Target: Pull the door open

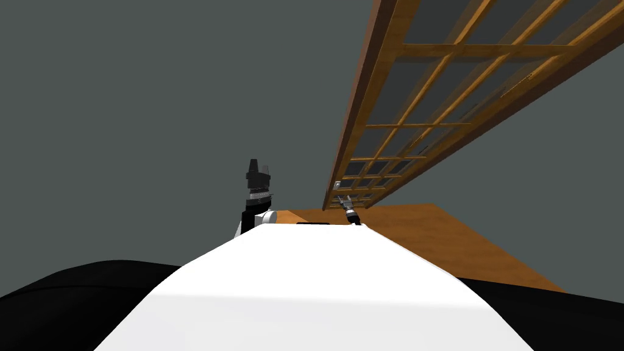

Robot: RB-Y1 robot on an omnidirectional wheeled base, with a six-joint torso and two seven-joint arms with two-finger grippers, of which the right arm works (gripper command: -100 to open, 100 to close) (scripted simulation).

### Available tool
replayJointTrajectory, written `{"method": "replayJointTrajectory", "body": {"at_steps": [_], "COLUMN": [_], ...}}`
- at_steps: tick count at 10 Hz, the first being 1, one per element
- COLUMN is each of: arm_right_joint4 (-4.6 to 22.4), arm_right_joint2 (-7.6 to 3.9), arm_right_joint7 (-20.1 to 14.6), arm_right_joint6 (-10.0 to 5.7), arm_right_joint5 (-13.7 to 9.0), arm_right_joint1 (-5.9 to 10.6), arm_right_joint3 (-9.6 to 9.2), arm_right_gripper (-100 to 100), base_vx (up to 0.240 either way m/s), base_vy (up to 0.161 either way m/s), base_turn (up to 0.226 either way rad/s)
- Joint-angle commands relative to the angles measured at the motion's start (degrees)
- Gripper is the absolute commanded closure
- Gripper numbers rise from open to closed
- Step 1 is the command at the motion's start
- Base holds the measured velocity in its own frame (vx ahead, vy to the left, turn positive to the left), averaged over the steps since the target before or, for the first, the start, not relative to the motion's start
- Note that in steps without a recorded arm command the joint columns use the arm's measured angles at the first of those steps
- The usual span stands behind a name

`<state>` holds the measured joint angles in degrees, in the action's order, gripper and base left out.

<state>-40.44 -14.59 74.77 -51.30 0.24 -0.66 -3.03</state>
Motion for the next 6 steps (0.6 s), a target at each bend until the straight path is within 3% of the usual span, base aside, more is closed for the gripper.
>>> {"method": "replayJointTrajectory", "body": {"at_steps": [1,6], "arm_right_joint4": [0.75,3.11], "arm_right_joint2": [-0.71,-2.95], "arm_right_joint7": [-0.43,-1.81], "arm_right_joint6": [-0.7,-2.94], "arm_right_joint5": [-0.54,-2.25], "arm_right_joint1": [-0.33,-1.39], "arm_right_joint3": [0.68,2.83], "arm_right_gripper": [-100,-100], "base_vx": [0.132,0.196], "base_vy": [0.014,0.041], "base_turn": [0.174,0.136]}}
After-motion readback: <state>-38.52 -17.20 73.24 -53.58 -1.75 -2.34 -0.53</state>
